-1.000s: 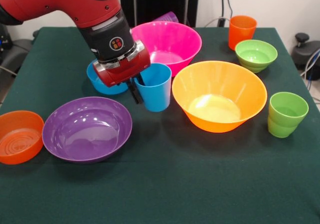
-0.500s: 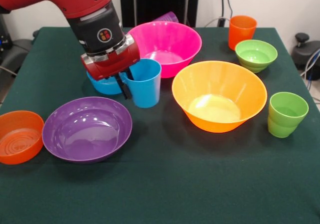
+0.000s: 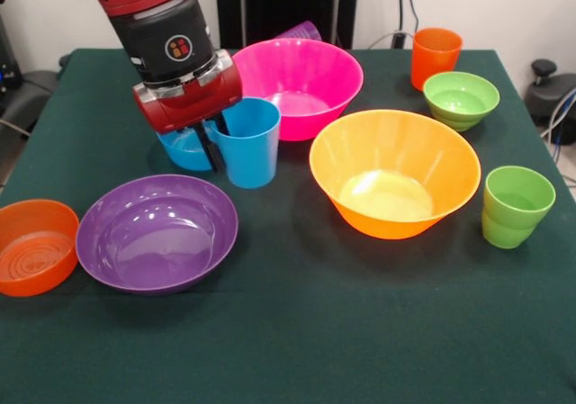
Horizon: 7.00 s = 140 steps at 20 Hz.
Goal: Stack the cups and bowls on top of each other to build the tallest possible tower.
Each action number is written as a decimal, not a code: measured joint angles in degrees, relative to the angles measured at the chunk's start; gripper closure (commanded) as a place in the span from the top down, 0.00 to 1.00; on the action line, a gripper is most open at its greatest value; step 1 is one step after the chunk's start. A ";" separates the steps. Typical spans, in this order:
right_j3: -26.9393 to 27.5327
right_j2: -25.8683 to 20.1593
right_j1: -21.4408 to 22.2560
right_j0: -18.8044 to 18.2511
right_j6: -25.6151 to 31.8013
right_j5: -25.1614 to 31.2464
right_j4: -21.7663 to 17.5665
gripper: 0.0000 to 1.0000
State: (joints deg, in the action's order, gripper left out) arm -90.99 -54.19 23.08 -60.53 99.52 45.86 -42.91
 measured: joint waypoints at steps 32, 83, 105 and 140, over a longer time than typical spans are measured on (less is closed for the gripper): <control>-2.76 5.07 1.21 0.80 0.00 -0.01 -2.11 0.00; -3.23 7.44 -2.92 4.02 0.00 -5.76 -3.74 0.00; -3.57 7.60 -2.91 4.04 0.00 -5.76 -3.74 0.00; -3.57 7.69 -2.91 4.12 0.00 -5.76 -3.74 0.00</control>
State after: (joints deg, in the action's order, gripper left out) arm -94.56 -46.50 20.18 -56.41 99.52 40.10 -46.65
